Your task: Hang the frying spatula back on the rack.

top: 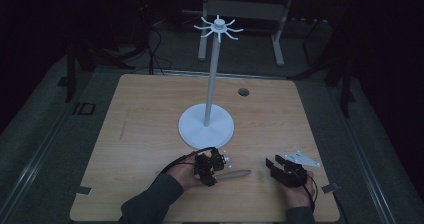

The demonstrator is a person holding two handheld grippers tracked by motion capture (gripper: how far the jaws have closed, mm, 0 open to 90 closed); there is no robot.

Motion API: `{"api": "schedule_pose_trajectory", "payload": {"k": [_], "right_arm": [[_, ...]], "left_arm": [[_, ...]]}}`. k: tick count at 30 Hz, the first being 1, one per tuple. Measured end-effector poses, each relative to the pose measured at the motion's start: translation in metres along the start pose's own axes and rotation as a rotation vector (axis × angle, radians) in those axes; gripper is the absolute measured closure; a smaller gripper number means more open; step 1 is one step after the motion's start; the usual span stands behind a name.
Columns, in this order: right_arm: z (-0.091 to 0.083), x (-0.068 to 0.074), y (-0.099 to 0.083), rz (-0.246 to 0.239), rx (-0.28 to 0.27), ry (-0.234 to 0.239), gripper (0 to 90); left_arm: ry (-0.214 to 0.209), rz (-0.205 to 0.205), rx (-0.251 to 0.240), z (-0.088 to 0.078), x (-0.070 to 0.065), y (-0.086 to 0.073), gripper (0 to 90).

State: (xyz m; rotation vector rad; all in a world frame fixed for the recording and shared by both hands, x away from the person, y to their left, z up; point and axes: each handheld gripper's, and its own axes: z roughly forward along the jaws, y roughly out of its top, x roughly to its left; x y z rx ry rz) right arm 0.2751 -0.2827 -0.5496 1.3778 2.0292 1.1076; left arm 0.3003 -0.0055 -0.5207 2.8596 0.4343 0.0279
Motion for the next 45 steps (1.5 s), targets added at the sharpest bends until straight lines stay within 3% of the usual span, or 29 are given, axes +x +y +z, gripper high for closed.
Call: {"api": "schedule_pose_trajectory", "payload": {"k": [6,19,37,45], "right_arm": [[0.0,0.0,0.0,0.0,0.0,0.001,53.7],[0.0,0.0,0.0,0.002,0.0,0.001,53.6],[0.0,0.0,0.0,0.004,-0.003,0.008,53.1],[0.001,0.002,0.0,0.0,0.001,0.011,53.0]], "left_arm": [[-0.011,-0.02,0.007,0.005,0.003,0.006,71.5],[0.012,0.017,0.044,0.009,-0.002,0.012,73.2],[0.052,0.027,0.031,0.009,-0.006,0.013,75.4],[0.06,-0.018,-0.056,-0.007,-0.002,0.009,75.4]]}}
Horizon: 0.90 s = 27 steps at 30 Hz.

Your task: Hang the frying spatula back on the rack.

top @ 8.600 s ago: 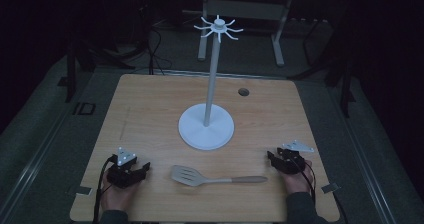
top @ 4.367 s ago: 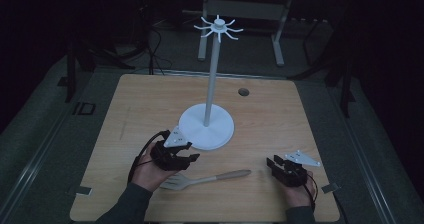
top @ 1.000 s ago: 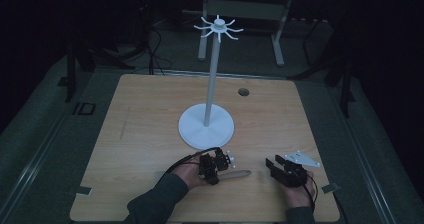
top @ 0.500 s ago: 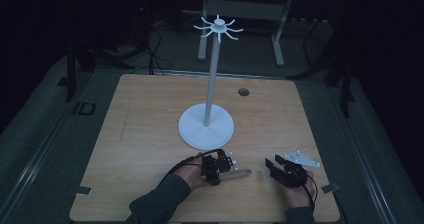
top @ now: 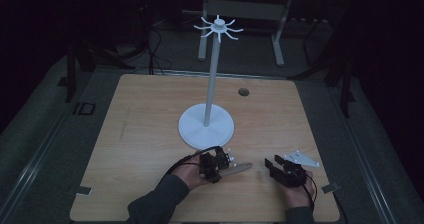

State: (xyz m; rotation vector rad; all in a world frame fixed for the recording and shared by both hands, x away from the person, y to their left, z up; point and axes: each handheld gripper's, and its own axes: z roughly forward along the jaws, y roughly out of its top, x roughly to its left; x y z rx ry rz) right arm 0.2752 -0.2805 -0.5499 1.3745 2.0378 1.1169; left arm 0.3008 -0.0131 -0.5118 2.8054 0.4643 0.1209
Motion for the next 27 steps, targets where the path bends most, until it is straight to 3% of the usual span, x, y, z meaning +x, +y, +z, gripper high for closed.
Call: {"api": "schedule_pose_trajectory", "payload": {"k": [8,11,16,18,20,27], "right_arm": [[0.001,0.002,0.0,-0.005,0.002,0.004,52.9],[0.001,0.005,0.001,-0.01,0.0,0.015,52.9],[0.001,0.016,0.002,-0.023,-0.006,0.039,52.7],[0.001,0.018,0.002,-0.026,-0.008,0.045,52.7],[0.001,0.025,0.002,-0.037,-0.013,0.06,52.5],[0.003,0.045,0.004,-0.053,-0.027,0.133,51.6]], "left_arm": [[0.039,-0.027,-0.059,-0.014,0.003,-0.002,75.4],[0.062,-0.044,-0.104,-0.021,0.003,-0.003,75.4],[0.085,-0.067,-0.157,-0.031,0.005,-0.002,75.4],[0.085,-0.067,-0.157,-0.031,0.005,-0.002,75.4],[0.117,-0.096,-0.202,-0.039,0.006,0.0,75.4],[0.186,-0.128,-0.304,-0.054,0.008,0.001,75.4]]}}
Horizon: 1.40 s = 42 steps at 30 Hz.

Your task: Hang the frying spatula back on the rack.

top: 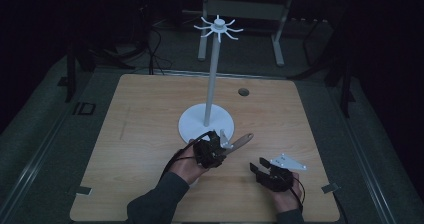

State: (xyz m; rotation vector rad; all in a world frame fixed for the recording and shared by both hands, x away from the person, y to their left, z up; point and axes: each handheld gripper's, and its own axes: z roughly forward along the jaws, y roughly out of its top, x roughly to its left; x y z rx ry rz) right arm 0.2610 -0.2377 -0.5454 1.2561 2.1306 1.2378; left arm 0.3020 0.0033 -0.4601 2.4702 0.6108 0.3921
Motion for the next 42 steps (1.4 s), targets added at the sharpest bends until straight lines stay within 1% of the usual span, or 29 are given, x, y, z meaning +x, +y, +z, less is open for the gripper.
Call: {"api": "schedule_pose_trajectory", "payload": {"k": [3,7,11,13,14,17,19,21,22,26,29,31,37,40,42], "right_arm": [[0.004,0.01,0.004,-0.026,-0.005,0.028,51.2],[0.01,0.023,0.011,-0.042,-0.018,0.073,50.6],[0.016,0.035,0.019,-0.064,-0.035,0.11,50.1],[0.017,0.04,0.023,-0.068,-0.045,0.13,49.7],[0.018,0.041,0.025,-0.07,-0.05,0.138,49.6],[0.019,0.046,0.031,-0.074,-0.061,0.166,48.3],[0.02,0.051,0.034,-0.096,-0.069,0.183,47.7],[0.021,0.053,0.036,-0.106,-0.073,0.19,47.7],[0.022,0.057,0.04,-0.117,-0.079,0.199,47.4],[0.025,0.062,0.047,-0.112,-0.098,0.209,47.4],[0.027,0.065,0.053,-0.104,-0.11,0.218,47.6],[0.029,0.066,0.056,-0.104,-0.124,0.218,48.1],[0.031,0.067,0.063,-0.068,-0.148,0.224,51.8],[0.033,0.068,0.066,-0.062,-0.164,0.206,54.2],[0.036,0.068,0.068,-0.07,-0.169,0.185,55.2]], "left_arm": [[0.019,-0.011,-0.035,-0.005,0.001,0.003,75.4],[0.037,-0.013,-0.065,-0.012,0.002,0.009,75.4],[0.055,-0.023,-0.093,-0.017,0.001,0.012,75.3],[0.061,-0.023,-0.097,-0.018,0.001,0.012,75.4],[0.067,-0.036,-0.11,-0.02,0.002,0.013,75.4],[0.079,-0.049,-0.13,-0.023,0.003,0.013,75.4],[0.082,-0.059,-0.149,-0.025,0.004,0.013,75.3],[0.082,-0.059,-0.149,-0.025,0.004,0.013,75.3],[0.084,-0.075,-0.172,-0.028,0.005,0.013,75.4],[0.095,-0.091,-0.202,-0.032,0.005,0.014,75.3],[0.1,-0.094,-0.225,-0.036,0.006,0.015,75.3],[0.105,-0.106,-0.247,-0.04,0.006,0.015,75.3],[0.118,-0.132,-0.287,-0.046,0.007,0.015,75.3],[0.118,-0.142,-0.301,-0.047,0.007,0.015,75.3],[0.12,-0.146,-0.306,-0.047,0.006,0.015,75.3]]}}
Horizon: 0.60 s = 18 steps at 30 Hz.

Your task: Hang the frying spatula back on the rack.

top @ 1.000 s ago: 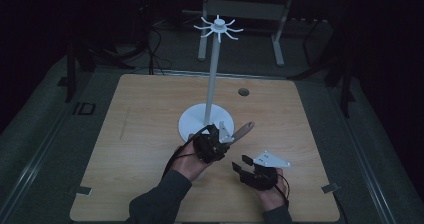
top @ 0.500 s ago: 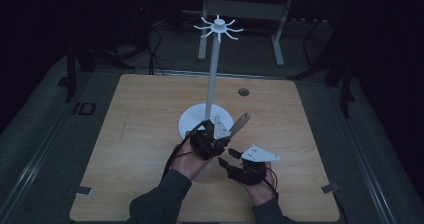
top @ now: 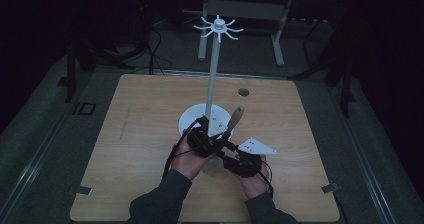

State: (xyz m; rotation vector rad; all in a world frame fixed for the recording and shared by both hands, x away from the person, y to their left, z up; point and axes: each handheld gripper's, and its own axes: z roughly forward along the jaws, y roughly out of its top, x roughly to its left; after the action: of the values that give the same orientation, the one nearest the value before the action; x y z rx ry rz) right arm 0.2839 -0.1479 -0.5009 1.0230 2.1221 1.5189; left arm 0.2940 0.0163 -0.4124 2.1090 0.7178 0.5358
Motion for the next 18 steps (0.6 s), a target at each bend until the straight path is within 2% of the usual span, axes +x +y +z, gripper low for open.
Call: {"api": "schedule_pose_trajectory", "payload": {"k": [2,6,9,12,14,18], "right_arm": [[0.002,-0.001,0.001,-0.003,-0.011,-0.031,55.5],[-0.001,0.0,0.002,-0.008,-0.044,-0.078,55.9],[0.001,-0.001,0.002,0.0,-0.037,-0.067,56.8],[0.01,0.001,0.003,-0.006,-0.038,-0.049,63.2],[0.014,0.002,0.004,-0.012,-0.033,-0.057,65.8],[0.015,-0.001,0.006,-0.012,-0.036,-0.081,79.5]], "left_arm": [[0.008,0.004,-0.002,-0.001,0.0,0.0,75.3],[0.017,-0.012,-0.015,-0.003,0.002,-0.001,75.3],[0.018,-0.026,-0.029,-0.004,0.003,-0.002,75.3],[0.019,-0.032,-0.045,-0.006,0.002,-0.002,75.3],[0.022,-0.034,-0.051,-0.005,0.002,-0.002,75.3],[0.031,-0.038,-0.07,-0.005,0.001,-0.004,75.2]]}}
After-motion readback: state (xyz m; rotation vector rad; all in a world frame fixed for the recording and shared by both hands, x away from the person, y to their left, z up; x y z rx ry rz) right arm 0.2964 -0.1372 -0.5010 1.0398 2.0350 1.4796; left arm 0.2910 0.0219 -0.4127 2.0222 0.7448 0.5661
